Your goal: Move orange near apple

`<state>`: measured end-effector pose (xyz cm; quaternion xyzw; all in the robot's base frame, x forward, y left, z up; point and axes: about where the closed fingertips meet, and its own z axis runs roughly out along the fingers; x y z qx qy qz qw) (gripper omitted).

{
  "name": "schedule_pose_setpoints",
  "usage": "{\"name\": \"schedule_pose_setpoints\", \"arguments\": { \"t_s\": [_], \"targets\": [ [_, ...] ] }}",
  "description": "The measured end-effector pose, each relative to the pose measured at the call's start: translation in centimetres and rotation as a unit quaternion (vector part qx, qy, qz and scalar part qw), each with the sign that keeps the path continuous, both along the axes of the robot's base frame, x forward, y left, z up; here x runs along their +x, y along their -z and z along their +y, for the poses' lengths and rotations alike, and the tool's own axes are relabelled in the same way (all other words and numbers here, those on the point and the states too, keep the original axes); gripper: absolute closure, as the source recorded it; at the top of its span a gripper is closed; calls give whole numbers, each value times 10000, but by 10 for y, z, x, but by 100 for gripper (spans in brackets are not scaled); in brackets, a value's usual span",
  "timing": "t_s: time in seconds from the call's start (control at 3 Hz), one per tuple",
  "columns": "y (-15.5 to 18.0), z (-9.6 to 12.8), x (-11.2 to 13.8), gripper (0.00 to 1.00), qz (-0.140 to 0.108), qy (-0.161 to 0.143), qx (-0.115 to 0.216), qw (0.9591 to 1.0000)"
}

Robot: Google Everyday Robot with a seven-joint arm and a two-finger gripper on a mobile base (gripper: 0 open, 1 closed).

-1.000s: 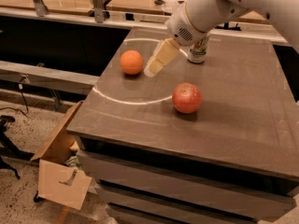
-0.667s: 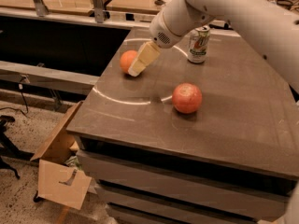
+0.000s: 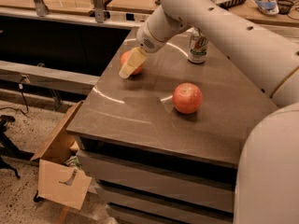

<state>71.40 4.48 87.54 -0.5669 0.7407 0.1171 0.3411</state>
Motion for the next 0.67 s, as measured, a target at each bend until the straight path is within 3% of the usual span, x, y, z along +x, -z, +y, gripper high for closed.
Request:
{"name": "schedule_pose_setpoints", "arguments": {
  "t_s": [0.33, 0.67],
  "targets": [
    [21, -1, 10, 16, 108, -117, -148, 9998],
    [24, -5, 13, 47, 105, -386, -327, 9987]
  ]
}}
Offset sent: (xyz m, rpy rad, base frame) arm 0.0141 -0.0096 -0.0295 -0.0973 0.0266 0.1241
